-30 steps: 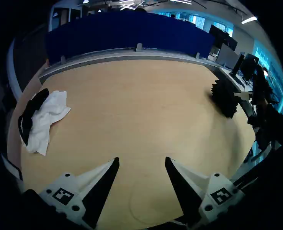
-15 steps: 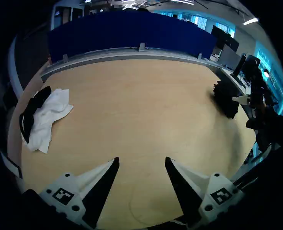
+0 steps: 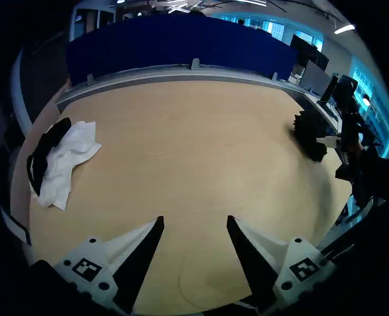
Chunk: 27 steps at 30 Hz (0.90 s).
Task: Fold towel
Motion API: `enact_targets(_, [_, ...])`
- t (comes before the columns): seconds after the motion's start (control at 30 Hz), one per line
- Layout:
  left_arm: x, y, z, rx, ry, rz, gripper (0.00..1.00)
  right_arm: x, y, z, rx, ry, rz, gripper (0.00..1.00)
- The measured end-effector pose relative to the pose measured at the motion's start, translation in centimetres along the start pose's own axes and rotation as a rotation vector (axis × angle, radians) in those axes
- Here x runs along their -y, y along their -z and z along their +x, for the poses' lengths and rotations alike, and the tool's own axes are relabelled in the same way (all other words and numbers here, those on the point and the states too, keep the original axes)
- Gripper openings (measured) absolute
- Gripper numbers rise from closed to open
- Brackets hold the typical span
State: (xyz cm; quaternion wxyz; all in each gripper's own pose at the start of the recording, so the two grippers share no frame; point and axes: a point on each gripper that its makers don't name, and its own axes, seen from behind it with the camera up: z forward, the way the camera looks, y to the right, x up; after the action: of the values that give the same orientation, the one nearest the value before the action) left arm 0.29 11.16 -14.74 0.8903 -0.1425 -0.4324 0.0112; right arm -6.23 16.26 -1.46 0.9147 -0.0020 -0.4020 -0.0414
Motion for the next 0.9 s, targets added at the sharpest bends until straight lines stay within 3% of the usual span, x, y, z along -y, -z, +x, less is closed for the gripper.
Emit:
enact_targets(0.17, [-0.1, 0.2, 0.2, -0.002, -0.003, 0.002, 0.89, 0.1, 1.0, 1.5, -0.029, 0.005, 0.006, 1.00])
enact_targets(0.4, [-0.1, 0.3, 0.6, -0.004, 0.004, 0.003, 0.88, -1.2, 1.8, 6.0, -0.098, 0.000, -0.002, 1.00])
enact_targets(0.67, [-0.1, 0.3, 0.6, 0.000, 0.008, 0.014, 0.88, -2.4, -0.1, 9.3, -0.115, -0.019, 0.004, 1.00])
enact_targets(0.9, [-0.1, 0.1, 0.7, 0.004, 0.009, 0.023, 0.88, -2.6, -2.4, 10.6, -0.095, -0.020, 0.023, 1.00])
